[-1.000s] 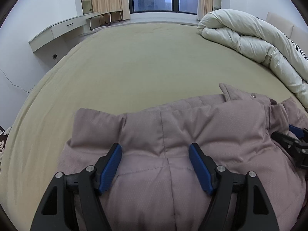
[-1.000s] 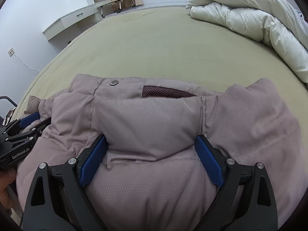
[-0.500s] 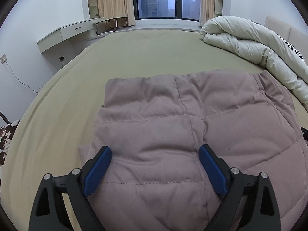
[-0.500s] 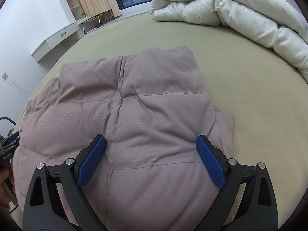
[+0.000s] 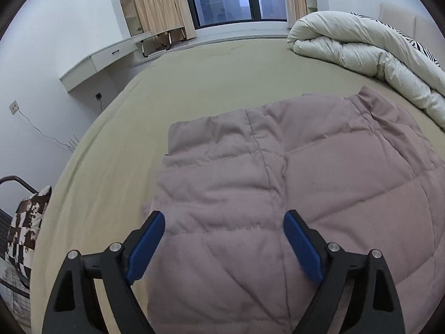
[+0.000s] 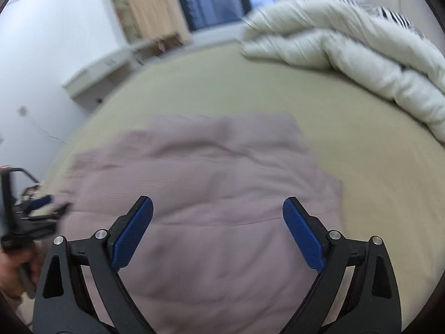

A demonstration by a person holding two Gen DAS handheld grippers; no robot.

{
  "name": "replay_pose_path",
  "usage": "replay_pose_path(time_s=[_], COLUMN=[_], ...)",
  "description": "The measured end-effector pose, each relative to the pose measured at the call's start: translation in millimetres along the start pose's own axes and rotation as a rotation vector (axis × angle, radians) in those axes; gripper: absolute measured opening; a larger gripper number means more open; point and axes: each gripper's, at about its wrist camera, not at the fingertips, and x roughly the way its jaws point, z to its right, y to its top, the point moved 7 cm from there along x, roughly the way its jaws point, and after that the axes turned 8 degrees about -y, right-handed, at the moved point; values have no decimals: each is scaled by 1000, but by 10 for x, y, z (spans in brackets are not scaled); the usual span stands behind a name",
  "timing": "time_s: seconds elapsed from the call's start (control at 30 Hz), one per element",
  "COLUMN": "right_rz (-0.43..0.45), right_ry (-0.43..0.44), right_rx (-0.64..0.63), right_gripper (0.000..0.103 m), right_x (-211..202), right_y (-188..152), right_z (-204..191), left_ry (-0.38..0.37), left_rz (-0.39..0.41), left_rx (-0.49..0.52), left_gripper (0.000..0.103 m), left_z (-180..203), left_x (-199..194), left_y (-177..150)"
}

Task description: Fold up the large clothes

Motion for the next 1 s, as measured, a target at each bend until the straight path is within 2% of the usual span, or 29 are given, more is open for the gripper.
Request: replay_pose_path(time_s=[0.07, 0.17, 0.23, 0.27, 0.43, 0.6, 0.63, 0.7, 0.73, 0.8, 0.93, 0.97, 1.0], right_rz=[34, -48, -137, -115, -68, -115, -115, -40, 10, 37, -49, -88, -79], right_ry=[53, 8, -5, 2, 6, 4, 1, 5, -19, -66, -181, -187, -163], right_rx=[-95, -229, -219, -220, -247, -245, -228, -180, -155, -128, -70, -69, -69], right_gripper=[96, 96, 100, 103, 103, 103, 103, 103, 103, 103, 103, 103, 103], right_x=[-216, -14, 259, 320, 432, 428, 350, 117, 13, -27, 241, 349, 397], right_y=[-90, -397, -638, -688, -775, -694, -643, -508, -422, -334, -402, -492, -547], right_z=[-432, -845, -880, -868, -833, -859, -850, -759, -666, -474, 30, 140, 186], left_ry=[-11, -48, -61, -63, -80, -81, -83, -86, -87, -88, -92, -93, -91], left_rz=[-2, -19, -23, -22, -28, -21, -20, -18, -16, -13, -7, -6, -4], left_rx=[-2, -69, -83, -79, -74, -73, -74, -77, -78, -78, -80, -78, -76], left_gripper=[89, 90, 90, 90, 90, 91, 91, 91, 91, 92, 93, 94, 94], left_z=[44, -15, -26, -20, -12, -27, -32, -33, -35, -50, -59, -56, -52], left_x=[-37, 57, 87, 96, 155, 167, 168, 166, 164, 161, 166, 171, 174], left_y=[-76, -209, -228, -228, -260, -270, -270, -290, -295, -302, -306, -308, -310])
